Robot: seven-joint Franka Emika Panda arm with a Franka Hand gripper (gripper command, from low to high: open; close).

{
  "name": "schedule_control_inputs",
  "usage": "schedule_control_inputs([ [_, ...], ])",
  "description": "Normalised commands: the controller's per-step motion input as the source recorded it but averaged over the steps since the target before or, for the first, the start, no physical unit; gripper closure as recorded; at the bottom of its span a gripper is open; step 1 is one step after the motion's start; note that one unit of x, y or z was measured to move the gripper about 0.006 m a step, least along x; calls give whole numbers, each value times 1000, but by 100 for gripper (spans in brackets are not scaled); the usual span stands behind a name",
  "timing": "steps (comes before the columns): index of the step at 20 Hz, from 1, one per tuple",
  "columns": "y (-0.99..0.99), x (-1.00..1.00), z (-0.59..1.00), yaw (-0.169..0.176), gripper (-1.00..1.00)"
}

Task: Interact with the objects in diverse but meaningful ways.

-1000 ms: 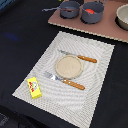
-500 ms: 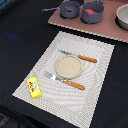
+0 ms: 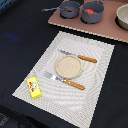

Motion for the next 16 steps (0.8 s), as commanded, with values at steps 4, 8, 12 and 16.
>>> schedule_control_inputs([
  [4, 309, 281, 109, -29, 100],
  [8, -58, 591, 452, -30, 100],
  [12, -238, 729, 435, -67, 100],
  [16, -253, 830, 451, -87, 100],
])
